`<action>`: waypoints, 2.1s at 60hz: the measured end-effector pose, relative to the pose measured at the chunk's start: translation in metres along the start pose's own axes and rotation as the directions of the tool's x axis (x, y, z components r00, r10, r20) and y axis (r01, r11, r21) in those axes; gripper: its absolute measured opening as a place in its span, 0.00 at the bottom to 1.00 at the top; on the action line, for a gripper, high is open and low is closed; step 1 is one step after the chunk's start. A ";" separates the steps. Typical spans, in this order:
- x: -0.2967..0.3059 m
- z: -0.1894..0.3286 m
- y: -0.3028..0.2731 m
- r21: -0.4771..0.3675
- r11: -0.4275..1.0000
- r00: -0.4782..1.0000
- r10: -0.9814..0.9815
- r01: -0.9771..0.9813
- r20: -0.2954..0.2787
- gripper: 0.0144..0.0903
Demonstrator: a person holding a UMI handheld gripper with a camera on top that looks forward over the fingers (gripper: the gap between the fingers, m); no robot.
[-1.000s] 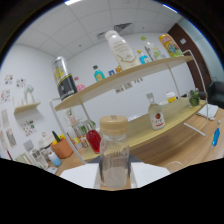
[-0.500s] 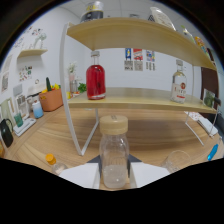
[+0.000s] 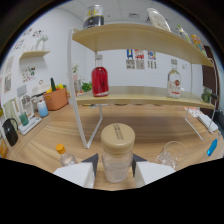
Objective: Make me a cup of Mount Fuji.
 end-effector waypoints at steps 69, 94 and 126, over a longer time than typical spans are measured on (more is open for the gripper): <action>0.127 -0.089 -0.358 0.325 0.945 0.985 0.019 0.038 -0.170 0.89; 0.138 -0.042 -0.357 0.294 0.955 0.985 0.069 -0.020 -0.158 0.45; 0.177 -0.147 -0.291 0.339 0.941 0.985 0.062 -0.003 -0.164 0.44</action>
